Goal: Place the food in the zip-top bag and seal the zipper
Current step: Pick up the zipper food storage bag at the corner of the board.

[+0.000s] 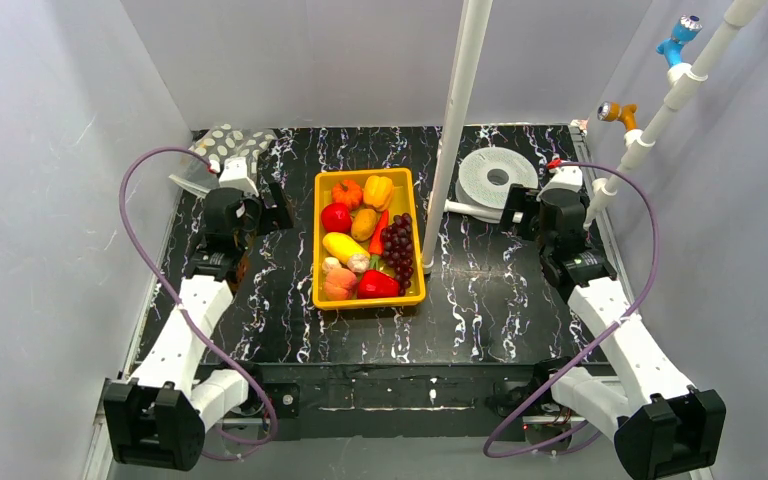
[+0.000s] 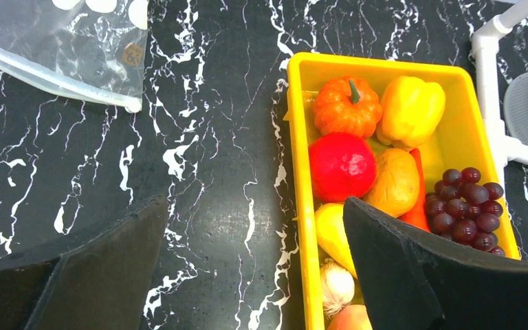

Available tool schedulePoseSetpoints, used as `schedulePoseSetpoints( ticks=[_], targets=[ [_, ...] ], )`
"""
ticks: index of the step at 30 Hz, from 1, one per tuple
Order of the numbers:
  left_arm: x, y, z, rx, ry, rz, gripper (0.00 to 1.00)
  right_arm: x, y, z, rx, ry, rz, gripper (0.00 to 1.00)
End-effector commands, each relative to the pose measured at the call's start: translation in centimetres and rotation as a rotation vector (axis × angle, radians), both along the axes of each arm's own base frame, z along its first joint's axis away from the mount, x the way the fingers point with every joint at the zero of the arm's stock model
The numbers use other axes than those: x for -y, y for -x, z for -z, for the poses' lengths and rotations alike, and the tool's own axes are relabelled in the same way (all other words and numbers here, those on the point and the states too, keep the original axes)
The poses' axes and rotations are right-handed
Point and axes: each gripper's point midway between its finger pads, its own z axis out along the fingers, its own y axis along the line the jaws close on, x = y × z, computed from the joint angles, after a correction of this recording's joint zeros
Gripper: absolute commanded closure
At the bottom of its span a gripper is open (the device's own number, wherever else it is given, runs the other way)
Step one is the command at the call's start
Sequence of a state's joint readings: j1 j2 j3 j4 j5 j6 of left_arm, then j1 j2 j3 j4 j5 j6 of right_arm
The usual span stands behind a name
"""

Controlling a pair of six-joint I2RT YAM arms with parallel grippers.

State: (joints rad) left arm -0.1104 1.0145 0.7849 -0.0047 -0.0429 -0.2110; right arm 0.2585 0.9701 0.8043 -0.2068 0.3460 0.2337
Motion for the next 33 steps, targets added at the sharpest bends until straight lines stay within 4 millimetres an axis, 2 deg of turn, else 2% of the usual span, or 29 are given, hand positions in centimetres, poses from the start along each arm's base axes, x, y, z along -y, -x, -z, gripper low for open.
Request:
schedulePoseSetpoints(
  ticks=[1, 7, 13, 20, 23, 29, 33],
  targets=[
    [0.0, -0.3, 0.0, -0.050, 0.002, -0.006, 0.00, 0.1, -0.6, -3.2, 0.107, -0.023, 0.024, 0.00],
    [-0.2, -0.7, 0.5, -0.081, 0.011, -0.021, 0.00, -0.1, -0.9, -2.9, 0.068, -0.033, 0.036, 0.00],
    [-0.9, -1.0, 1.3, -0.112, 0.045, -0.055, 0.00, -1.2, -0.7, -2.0, 0.031, -0.070, -0.003, 0.00],
    [-1.9, -1.5, 2.5, -0.155, 0.143, -0.094, 0.00, -4.1, 0.3, 0.2, -0.043, -0.149, -0.132, 0.00],
    [-3.5, -1.6, 3.4, -0.180, 0.187, -0.163, 0.00, -5.5, 0.6, 0.9, -0.038, -0.175, -0.214, 0.00],
    [-3.2, -2.3, 5.0, -0.217, 0.294, -0.178, 0.01, -6.2, 0.9, 1.6, -0.024, -0.182, -0.267, 0.00],
    [-4.8, -3.5, 5.0, -0.169, 0.442, -0.250, 0.00, -7.3, 1.5, 1.8, 0.009, -0.221, -0.327, 0.00]
  ],
)
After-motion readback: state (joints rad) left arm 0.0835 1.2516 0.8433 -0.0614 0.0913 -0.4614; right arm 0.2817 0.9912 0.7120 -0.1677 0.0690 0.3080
